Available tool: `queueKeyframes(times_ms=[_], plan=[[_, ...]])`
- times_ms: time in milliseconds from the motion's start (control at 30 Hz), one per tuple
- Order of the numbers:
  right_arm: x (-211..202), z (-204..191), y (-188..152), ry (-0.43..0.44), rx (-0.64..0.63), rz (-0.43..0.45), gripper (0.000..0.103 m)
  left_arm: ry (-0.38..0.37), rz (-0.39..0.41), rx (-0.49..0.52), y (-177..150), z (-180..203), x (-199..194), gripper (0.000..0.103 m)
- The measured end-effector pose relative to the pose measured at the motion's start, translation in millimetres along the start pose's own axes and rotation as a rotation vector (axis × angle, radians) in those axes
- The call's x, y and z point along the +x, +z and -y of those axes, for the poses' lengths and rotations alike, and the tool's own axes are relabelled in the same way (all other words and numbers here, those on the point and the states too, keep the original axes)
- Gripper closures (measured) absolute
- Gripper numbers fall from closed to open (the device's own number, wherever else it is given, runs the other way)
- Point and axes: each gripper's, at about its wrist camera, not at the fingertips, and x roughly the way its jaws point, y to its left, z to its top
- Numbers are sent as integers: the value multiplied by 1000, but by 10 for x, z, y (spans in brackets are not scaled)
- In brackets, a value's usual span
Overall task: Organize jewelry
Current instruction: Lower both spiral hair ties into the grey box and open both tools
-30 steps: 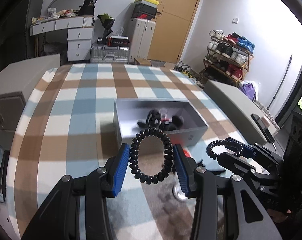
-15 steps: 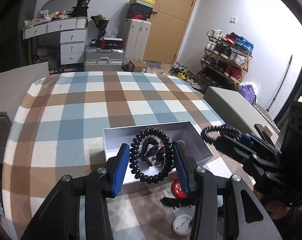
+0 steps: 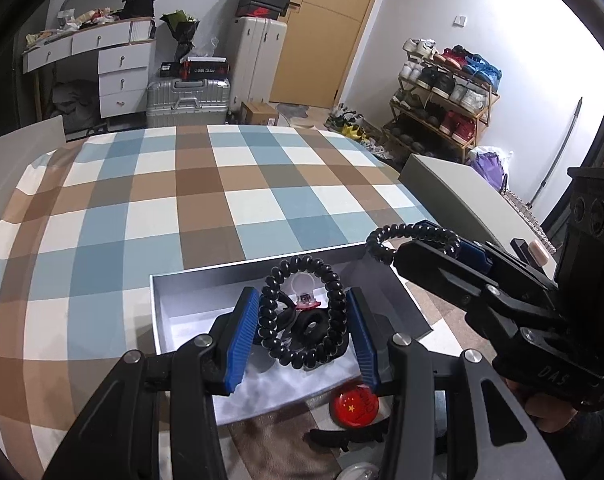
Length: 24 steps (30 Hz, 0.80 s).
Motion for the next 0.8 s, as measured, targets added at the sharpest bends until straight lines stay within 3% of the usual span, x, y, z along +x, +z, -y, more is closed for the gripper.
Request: queueKeyframes(times_ms=[267,800], plan=[[157,136,-44,-6,29,-56,56,-13,-28,1,28,16,123,64],[190,180,-41,-12,42,-61,50,-53,-27,-15,34,-40,161,61]])
